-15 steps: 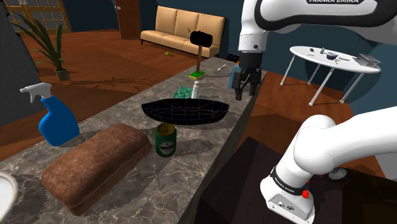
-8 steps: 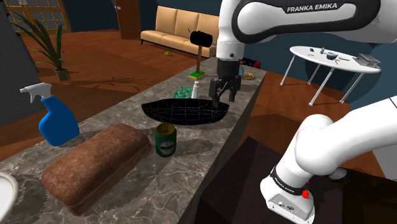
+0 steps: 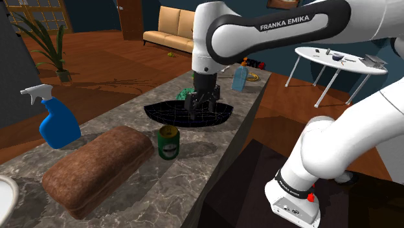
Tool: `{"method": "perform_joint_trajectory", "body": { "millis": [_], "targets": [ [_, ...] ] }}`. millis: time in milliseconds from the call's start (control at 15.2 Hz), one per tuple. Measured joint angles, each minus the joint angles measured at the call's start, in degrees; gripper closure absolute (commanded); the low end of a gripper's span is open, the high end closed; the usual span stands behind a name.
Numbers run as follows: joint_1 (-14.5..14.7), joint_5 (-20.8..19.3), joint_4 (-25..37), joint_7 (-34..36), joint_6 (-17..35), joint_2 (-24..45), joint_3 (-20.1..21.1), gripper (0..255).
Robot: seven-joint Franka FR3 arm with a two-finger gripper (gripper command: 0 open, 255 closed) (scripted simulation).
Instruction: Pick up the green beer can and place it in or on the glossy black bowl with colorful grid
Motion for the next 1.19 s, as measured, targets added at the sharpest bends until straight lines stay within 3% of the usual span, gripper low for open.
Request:
{"method": "perform_joint_trajectory", "body": {
  "millis": [660,1188],
  "targets": [
    [2.0,-7.36,12.47,11.9,10.12,18.19,8.94,0],
    [2.25,-9.15,10.06,13.53,16.23,21.87,9.61,0]
  ]
}}
